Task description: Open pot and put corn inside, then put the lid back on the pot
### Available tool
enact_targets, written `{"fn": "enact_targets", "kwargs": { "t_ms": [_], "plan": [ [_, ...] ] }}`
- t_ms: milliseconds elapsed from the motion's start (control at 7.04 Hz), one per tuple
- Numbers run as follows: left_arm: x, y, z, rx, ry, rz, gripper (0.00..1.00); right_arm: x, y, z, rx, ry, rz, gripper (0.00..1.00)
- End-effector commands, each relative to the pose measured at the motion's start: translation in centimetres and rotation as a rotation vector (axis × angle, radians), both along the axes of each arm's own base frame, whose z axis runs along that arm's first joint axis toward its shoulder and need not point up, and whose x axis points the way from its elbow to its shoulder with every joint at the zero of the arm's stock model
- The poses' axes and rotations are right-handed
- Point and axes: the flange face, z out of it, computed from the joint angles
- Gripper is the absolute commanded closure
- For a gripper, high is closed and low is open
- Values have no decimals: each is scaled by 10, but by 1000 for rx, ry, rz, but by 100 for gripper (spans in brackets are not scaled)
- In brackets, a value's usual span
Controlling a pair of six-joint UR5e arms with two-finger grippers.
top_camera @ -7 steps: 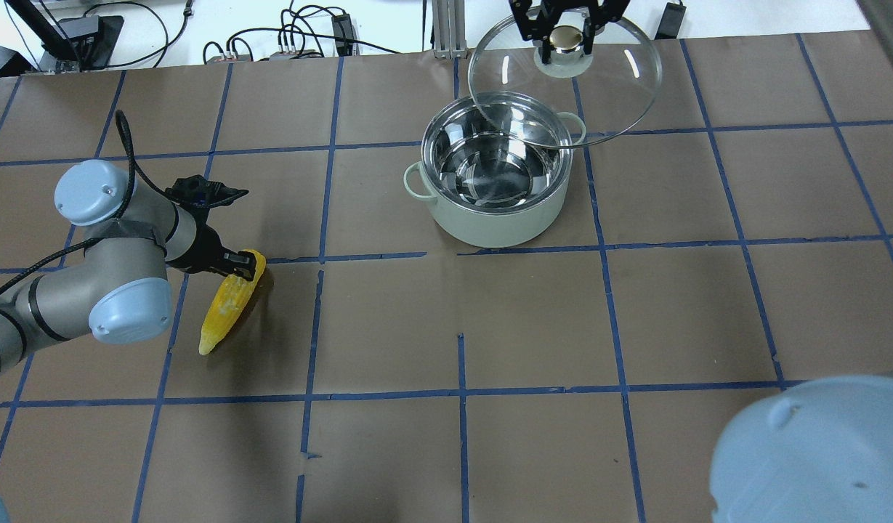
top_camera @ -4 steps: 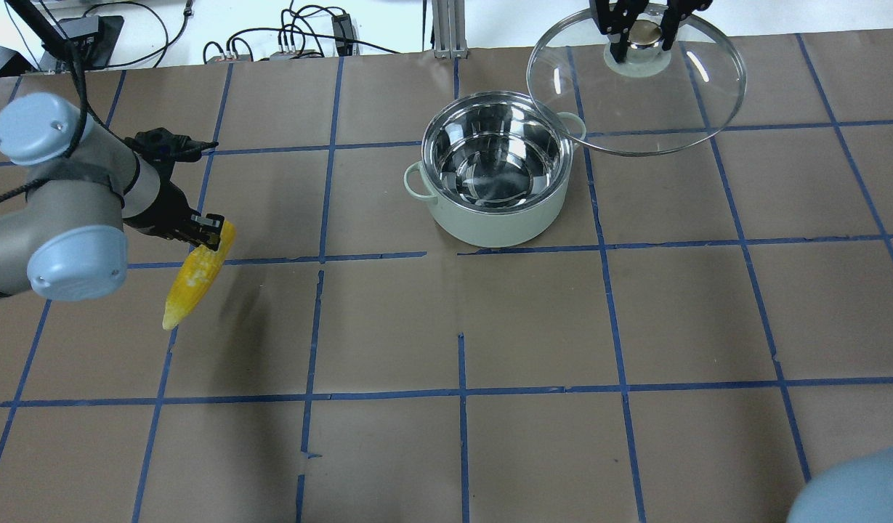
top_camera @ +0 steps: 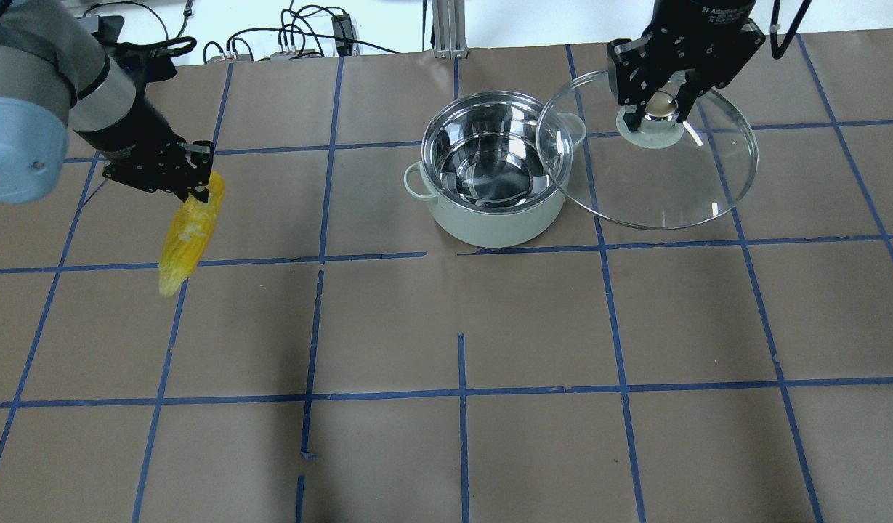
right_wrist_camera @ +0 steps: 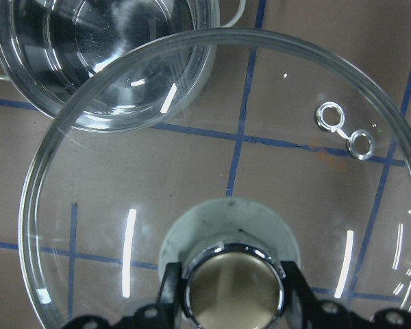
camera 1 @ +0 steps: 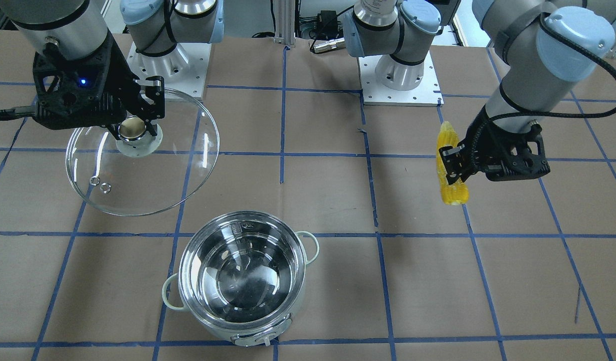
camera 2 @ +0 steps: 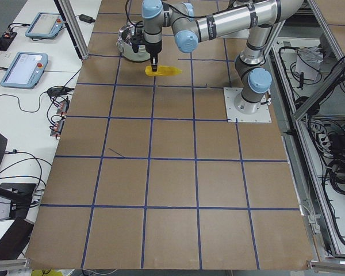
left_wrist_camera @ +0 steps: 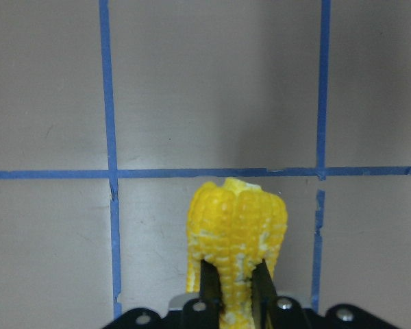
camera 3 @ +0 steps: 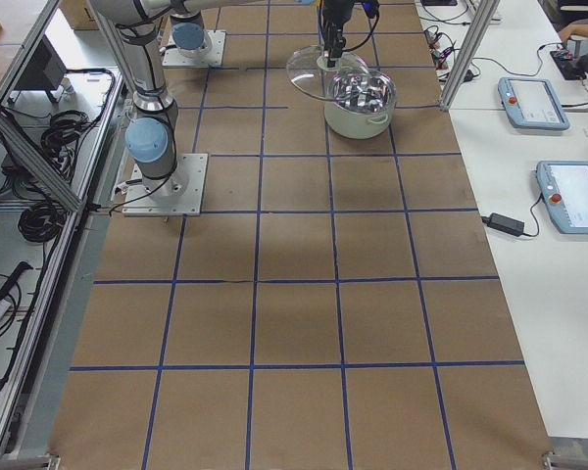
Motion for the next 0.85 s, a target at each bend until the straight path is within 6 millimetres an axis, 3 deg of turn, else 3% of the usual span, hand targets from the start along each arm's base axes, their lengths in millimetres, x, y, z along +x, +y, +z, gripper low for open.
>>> {"fn": "enact_targets", "kwargs": {
  "t_ms": [0, 284, 568, 711],
  "plan": [
    [-74, -12, 20, -21, 7, 110, 83, -2, 21, -19, -25, -1, -4, 86],
    [-114, -20, 19, -25, 31, 197, 88, -3, 28, -39, -33, 1, -16, 85],
    [-149, -26, 12, -33, 69, 276, 89, -2, 34, -40, -19, 9, -21, 85],
    [-176, -34, 2, -50, 104, 313, 90, -5, 34, -40, -16, 11, -27, 84]
  ]
}}
